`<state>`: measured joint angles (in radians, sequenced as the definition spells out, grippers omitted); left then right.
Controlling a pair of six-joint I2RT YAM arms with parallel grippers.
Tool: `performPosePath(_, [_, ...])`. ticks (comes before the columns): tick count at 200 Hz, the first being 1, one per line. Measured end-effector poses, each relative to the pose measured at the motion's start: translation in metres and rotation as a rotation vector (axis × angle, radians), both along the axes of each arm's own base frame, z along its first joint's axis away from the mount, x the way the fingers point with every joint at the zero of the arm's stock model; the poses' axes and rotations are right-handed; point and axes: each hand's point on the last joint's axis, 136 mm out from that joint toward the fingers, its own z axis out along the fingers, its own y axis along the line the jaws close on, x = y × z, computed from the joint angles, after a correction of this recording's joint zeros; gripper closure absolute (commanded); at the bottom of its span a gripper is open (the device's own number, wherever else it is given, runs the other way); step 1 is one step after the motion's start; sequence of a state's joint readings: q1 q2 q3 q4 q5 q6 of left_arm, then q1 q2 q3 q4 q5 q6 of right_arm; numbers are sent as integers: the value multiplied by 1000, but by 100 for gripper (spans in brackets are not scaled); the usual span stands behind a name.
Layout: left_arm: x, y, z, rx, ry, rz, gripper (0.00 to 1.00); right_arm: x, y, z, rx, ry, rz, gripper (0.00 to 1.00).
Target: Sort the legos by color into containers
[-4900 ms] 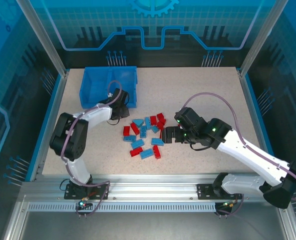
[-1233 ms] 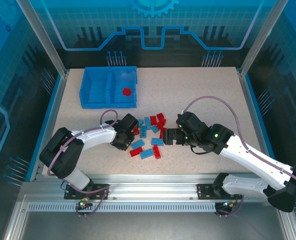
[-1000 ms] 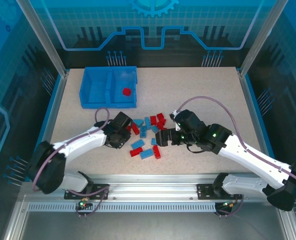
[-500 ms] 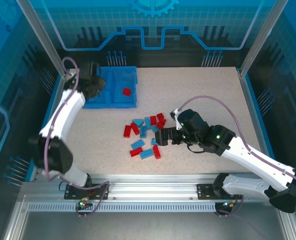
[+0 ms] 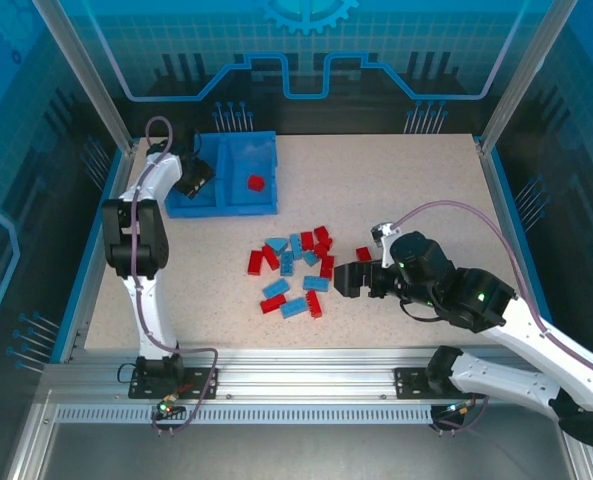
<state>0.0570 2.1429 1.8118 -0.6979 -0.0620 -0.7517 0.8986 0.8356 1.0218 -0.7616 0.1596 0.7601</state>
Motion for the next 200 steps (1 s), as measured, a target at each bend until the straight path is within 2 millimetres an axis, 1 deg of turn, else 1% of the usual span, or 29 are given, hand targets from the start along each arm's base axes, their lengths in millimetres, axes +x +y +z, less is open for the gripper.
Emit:
performPosePath(21, [-3, -2, 13, -4, -32, -6, 55, 1, 0, -2, -7, 4, -6, 0])
performPosePath(28, [-7, -2, 19, -6, -44, -8, 56, 2, 0, -3, -12, 5, -9, 0])
performPosePath(41, [-18, -5, 39, -14, -81, -13, 56, 5, -1, -6, -30, 6, -20, 0])
performPosePath(44, [-22, -6, 47, -19, -97, -16, 56, 5, -1, -7, -36, 7, -24, 0])
performPosePath(49, [-27, -8, 54, -23, -111, -19, 56, 7, -2, -9, -49, 8, -31, 0])
performPosePath(57, [-40, -11, 76, -36, -156, -26, 56, 10, -3, -12, -72, 7, -44, 0])
performPosePath(61, [-45, -13, 84, -39, -173, -30, 56, 12, -4, -13, -87, 6, -51, 0])
performPosePath(82, [-88, -28, 149, -52, -326, -69, 56, 26, -6, -21, -168, -3, -86, 0])
performPosePath(83, [-92, -30, 155, -51, -341, -77, 56, 27, -7, -21, -171, -2, -88, 0])
performPosePath(88, [-102, -36, 168, -47, -378, -97, 56, 32, -8, -24, -193, 0, -99, 0])
performPosePath(89, [-105, -39, 174, -47, -393, -107, 56, 34, -8, -26, -200, 2, -104, 0])
performPosePath(96, [-121, -53, 195, -41, -457, -154, 55, 43, -12, -32, -231, 12, -125, 0])
performPosePath(99, [-130, -63, 206, -33, -492, -194, 55, 48, -13, -37, -247, 20, -131, 0])
performPosePath(105, [-146, -81, 222, -29, -547, -264, 52, 57, -18, -45, -277, 36, -154, 0])
performPosePath(114, [-170, -108, 241, -33, -624, -379, 46, 70, -26, -59, -319, 74, -181, 0])
performPosePath(126, [-204, -138, 255, -38, -703, -545, 38, 88, -37, -81, -372, 123, -212, 0])
performPosePath(133, [-219, -147, 256, -38, -730, -619, 35, 95, -42, -94, -400, 149, -218, 0])
performPosePath(140, [-232, -152, 255, -32, -749, -678, 32, 102, -46, -106, -424, 173, -216, 0])
performPosePath(155, [-252, -158, 242, -14, -758, -786, 26, 113, -52, -129, -470, 219, -203, 0])
performPosePath(165, [-262, -161, 228, 9, -748, -862, 17, 121, -55, -144, -493, 245, -194, 2])
performPosePath(177, [-270, -165, 210, 15, -727, -931, 2, 131, -58, -163, -512, 278, -186, 5])
performPosePath(190, [-278, -169, 189, 25, -701, -1011, 1, 138, -60, -185, -534, 323, -169, 10])
performPosePath(200, [-284, -172, 175, 34, -688, -1069, 1, 143, -60, -201, -553, 350, -148, 17])
